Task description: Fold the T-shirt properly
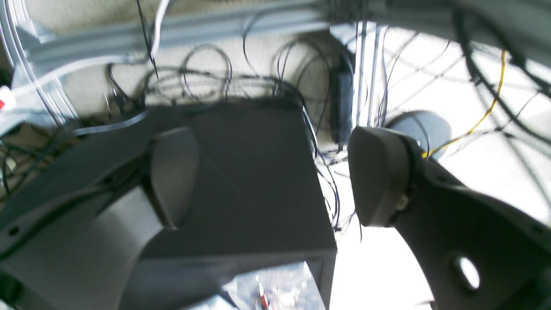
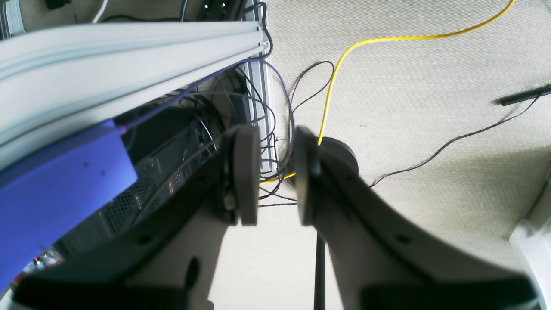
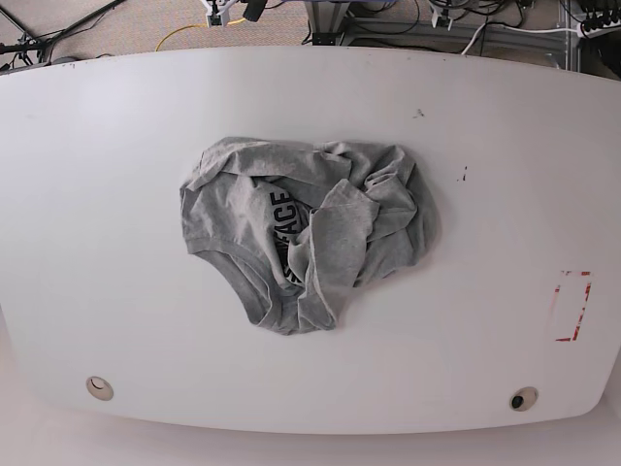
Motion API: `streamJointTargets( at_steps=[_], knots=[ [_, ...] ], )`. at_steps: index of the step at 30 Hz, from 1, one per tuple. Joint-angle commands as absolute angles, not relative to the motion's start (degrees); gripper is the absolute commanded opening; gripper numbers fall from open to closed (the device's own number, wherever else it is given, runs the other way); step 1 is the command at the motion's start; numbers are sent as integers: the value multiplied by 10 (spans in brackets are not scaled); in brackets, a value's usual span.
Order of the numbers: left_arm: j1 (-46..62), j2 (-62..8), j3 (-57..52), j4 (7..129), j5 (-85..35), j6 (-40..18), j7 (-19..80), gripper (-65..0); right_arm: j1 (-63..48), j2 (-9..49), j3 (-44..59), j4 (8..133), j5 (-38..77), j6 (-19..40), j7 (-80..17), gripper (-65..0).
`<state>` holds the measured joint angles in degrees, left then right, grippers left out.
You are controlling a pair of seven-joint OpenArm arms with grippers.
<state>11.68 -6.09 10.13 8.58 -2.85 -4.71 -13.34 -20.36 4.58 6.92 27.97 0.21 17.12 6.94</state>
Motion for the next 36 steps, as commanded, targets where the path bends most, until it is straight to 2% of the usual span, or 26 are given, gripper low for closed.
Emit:
streamJointTargets(
  at_steps=[1,6,14,36],
  knots=[
    [125,-72,100,87,-29,-48,-138,-143,-228,48,71,320,4,175,77,-520],
    [164,-90,94,160,-30,-47,-137,-143,-275,45,71,401,3,175,71,-520],
    [268,-115,22,349,-29,-49,-134,-143,-349,36,71,534,4,175,31,-520],
    [568,-112,-87,793,-29,-49,-133,-143,-560,36,71,859,7,176,10,-520]
  ],
)
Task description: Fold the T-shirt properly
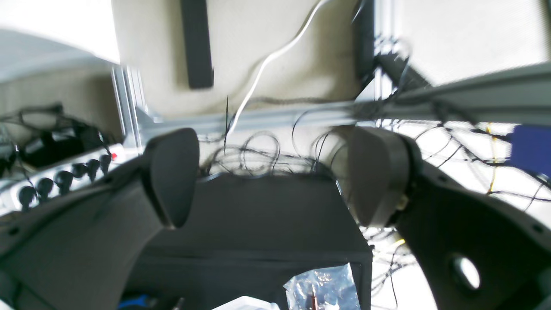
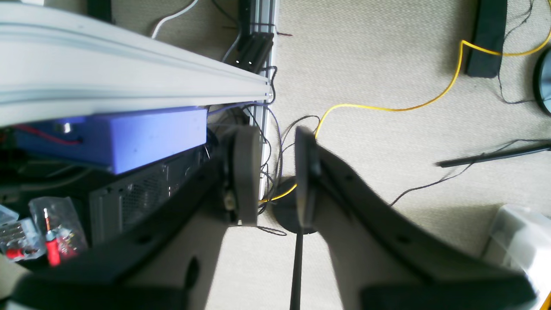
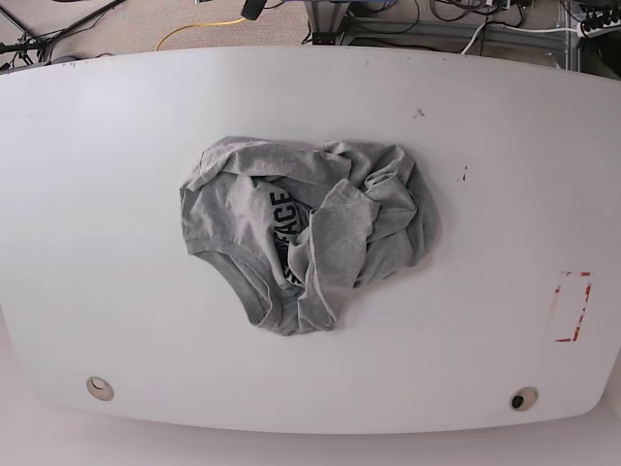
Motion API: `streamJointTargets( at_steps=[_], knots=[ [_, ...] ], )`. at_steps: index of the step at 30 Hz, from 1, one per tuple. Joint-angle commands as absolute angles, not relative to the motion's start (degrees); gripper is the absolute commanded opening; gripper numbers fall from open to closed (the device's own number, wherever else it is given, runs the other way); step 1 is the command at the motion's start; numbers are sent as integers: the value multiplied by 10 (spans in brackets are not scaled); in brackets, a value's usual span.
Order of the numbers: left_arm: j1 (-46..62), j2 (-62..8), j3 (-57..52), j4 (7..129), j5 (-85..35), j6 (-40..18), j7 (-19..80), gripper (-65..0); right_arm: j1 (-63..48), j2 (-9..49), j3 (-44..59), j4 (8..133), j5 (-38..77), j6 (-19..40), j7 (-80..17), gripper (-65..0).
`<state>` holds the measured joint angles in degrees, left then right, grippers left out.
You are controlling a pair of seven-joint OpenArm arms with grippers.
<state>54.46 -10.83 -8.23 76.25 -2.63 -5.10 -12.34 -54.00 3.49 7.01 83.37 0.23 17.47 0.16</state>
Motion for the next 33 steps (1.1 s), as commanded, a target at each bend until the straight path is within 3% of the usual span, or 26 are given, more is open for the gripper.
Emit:
streamJointTargets(
  at_steps=[1,19,33],
  knots=[
    [582,-113,-87,813,-29,-49,-133,-143,-570,36,71,874,7,176,10,-520],
    [733,-79,-175,1072,-30,-49,-134,-143,-698,39,74,1112,7,177,10,-520],
    [698,-58,-202,1135,-29,-50,-134,-139,-609,41,75,1131,7,178,10,-520]
  ],
)
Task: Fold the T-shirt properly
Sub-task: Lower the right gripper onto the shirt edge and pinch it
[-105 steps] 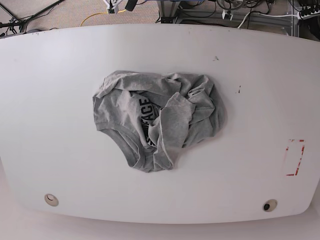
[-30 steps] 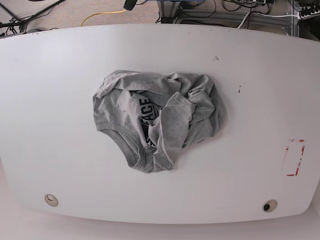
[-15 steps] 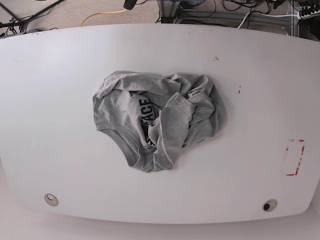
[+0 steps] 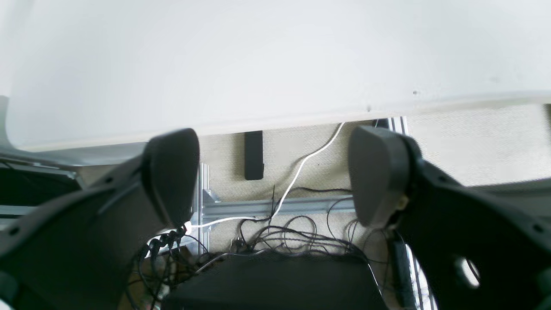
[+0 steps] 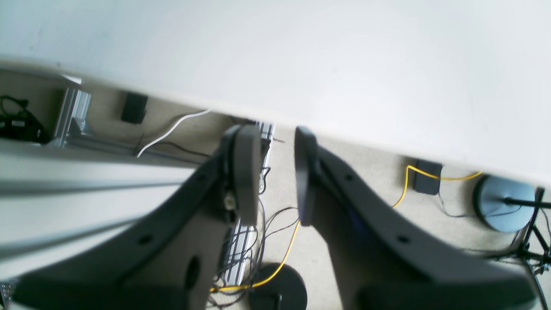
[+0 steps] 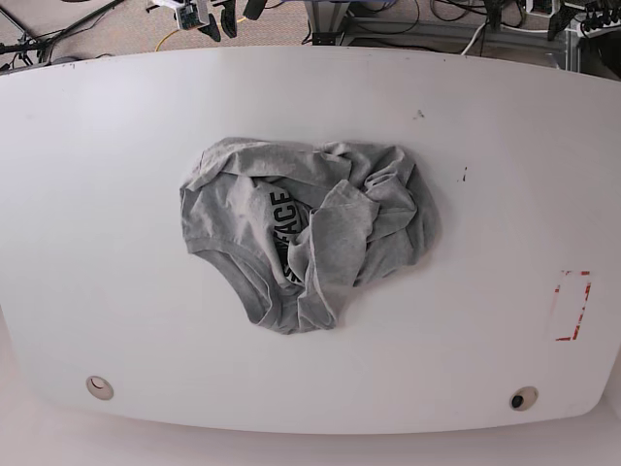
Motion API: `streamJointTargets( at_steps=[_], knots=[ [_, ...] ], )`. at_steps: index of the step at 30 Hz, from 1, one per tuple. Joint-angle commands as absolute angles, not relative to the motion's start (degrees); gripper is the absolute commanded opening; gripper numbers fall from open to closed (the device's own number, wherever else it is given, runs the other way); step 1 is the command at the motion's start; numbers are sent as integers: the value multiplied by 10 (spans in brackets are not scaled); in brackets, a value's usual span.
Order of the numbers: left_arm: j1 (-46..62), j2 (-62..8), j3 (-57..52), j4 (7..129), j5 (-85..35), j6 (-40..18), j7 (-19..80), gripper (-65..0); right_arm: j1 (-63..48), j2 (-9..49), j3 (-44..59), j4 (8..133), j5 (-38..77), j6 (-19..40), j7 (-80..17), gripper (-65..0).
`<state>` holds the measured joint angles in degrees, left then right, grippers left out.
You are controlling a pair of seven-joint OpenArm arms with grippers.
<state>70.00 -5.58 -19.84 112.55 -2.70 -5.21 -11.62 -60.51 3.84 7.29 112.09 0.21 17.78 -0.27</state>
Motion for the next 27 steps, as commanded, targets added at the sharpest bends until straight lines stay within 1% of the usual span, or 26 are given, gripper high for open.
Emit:
streamJointTargets(
  at_steps=[1,7,9,10,11,12,15,18,20,23,27],
  knots=[
    [688,-58,-202,1133,-29,-50,-133,-139,-601,41,75,1131,7,178,10,-520],
    [628,-58,-198,1134,-29,-50,-133,-138,-546,36,73,1131,7,177,10,-512],
    [608,-58,-193,1134,-28,-50,-132,-117,-527,36,72,1131,7,176,9,-509],
    [594,-58,-186,1134,-27,-50,-129,-82,-515,36,72,1131,7,176,5,-495],
    [579,-58,-181,1134,-27,-50,-116,-32,-502,36,71,1131,7,176,-5,-465],
    [568,-58,-176,1135,-27,-50,-102,0,-490,36,71,1131,7,176,-17,-433],
    [528,-58,-171,1136,-27,-50,-59,0,-449,36,72,1131,7,175,-59,-327],
    [480,-60,-167,1135,-26,-50,-16,0,-397,36,73,1131,7,175,-110,-279],
    [459,-61,-162,1135,-26,-52,2,0,-366,36,74,1131,7,175,-140,-274],
    [423,-64,-160,1133,-26,-81,26,0,-310,36,75,1128,7,175,-189,-274],
    [381,-74,-158,1133,-26,-143,70,0,-229,36,75,1127,6,178,-246,-274]
  ],
)
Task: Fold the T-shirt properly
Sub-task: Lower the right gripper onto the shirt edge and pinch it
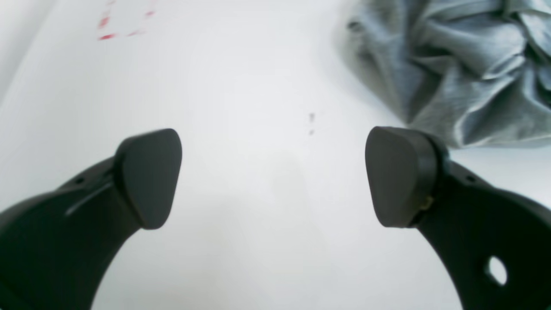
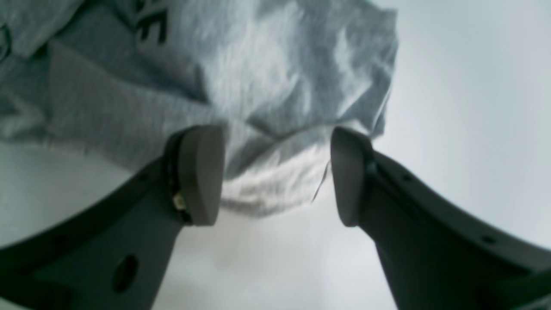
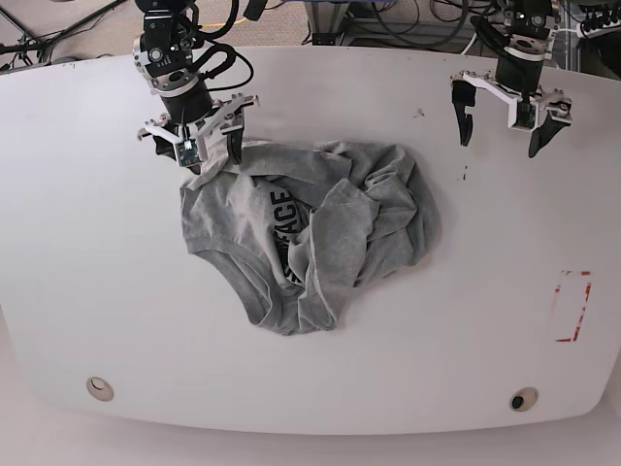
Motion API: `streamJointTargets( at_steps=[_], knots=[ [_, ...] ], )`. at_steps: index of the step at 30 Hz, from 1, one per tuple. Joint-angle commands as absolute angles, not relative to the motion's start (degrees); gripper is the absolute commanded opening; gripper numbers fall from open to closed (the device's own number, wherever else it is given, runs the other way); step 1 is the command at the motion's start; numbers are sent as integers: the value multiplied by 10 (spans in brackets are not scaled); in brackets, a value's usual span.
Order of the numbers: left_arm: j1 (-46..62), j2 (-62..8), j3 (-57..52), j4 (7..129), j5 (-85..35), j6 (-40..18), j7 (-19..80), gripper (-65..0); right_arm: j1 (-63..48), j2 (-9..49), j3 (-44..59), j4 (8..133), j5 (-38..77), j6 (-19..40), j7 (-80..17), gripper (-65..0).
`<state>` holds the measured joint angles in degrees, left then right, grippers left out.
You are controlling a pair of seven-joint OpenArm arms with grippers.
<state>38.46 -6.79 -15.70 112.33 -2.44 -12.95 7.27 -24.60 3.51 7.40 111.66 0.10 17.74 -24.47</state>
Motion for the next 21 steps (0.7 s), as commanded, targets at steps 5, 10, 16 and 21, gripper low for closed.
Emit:
streamJointTargets(
  at_steps=[5,10,16,21],
  knots=[
    [361,-73,-157,1137,-26,-177,112,0,-126,41,78,1117,3,179,-330,-274],
    [363,-73,-159,1137,-26,-188,126,0,-42,42,111,1046,7,181,-348,-274],
    [377,-71,-159,1137,-27,-188,126,0,22,66,120,947,8,231,-348,-276],
    [386,-70,-156,1137,-29,-188,126,0,54,69,151,887,7,269,-348,-277]
  ],
)
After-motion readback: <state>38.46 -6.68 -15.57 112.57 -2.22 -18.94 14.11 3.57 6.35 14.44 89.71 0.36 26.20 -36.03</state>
